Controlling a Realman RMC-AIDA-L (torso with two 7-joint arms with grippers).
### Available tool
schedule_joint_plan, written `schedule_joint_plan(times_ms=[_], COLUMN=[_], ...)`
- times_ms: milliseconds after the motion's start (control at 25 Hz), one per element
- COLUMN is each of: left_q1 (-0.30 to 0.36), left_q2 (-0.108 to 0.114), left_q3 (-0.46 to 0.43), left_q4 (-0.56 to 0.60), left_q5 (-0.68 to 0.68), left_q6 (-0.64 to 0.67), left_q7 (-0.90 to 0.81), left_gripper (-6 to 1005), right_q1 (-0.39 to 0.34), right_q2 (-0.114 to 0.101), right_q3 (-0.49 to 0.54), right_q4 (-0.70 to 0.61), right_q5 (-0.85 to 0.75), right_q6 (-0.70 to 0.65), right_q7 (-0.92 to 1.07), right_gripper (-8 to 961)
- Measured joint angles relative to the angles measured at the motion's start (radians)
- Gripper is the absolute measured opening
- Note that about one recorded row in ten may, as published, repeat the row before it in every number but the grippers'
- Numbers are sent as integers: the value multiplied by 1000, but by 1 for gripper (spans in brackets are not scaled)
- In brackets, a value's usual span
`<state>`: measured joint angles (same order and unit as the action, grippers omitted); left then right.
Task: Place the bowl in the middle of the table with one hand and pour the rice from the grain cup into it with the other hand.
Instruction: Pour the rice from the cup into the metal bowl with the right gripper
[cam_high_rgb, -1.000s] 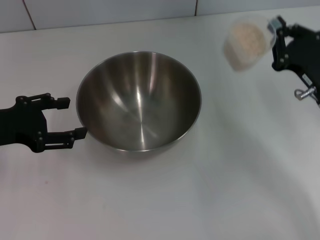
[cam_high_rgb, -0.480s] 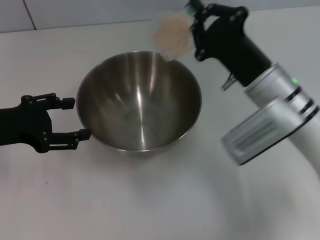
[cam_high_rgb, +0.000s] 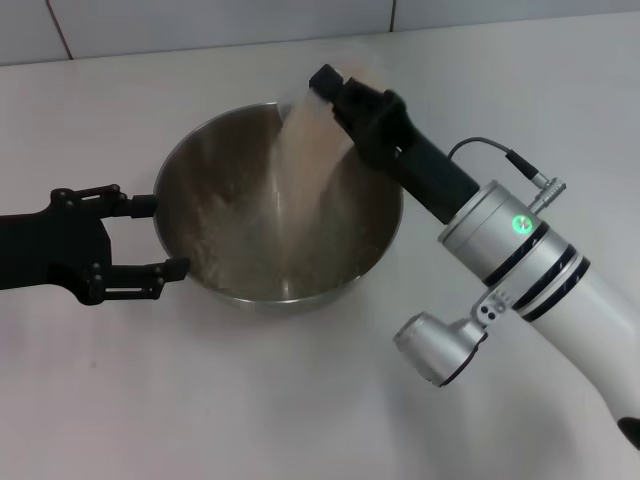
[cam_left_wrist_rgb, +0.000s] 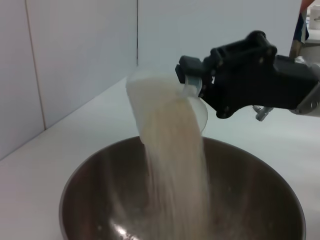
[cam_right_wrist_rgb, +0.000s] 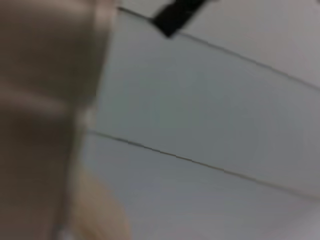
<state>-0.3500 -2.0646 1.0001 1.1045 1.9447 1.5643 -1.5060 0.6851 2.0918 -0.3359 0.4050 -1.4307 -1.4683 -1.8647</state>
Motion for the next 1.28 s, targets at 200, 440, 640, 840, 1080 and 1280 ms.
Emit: schedule_joint_plan(times_ms=[200,440,640,840,1080,1280], left_q1=[-3,-7,-9,-9,-9,-9], left_q2=[0,0,0,-2,-2,-2], left_q3=[1,7,13,13,12,12], left_q4=[-4,-7,-5,-2,-1,0], left_q5=[3,4,6,7,7,7], left_q6=[-1,-2,-3,-3,-3,-3], left_q7=[0,-3,-12,-12,-13,-13], left_gripper=[840,840,840,840,840,840], right_q1=[-2,10,11,-23,-137,-231], right_q2=[0,0,0,0,-7,-13], right_q3=[0,3,51,165,464,634], right_q4=[36,56,40,104,378,399], right_q5=[-1,-25,-119,-151,-187,-256], right_q6=[23,47,99,108,82,80], right_q7=[-310,-622,-730,-590,105,661], right_gripper=[15,15,16,16,16,16])
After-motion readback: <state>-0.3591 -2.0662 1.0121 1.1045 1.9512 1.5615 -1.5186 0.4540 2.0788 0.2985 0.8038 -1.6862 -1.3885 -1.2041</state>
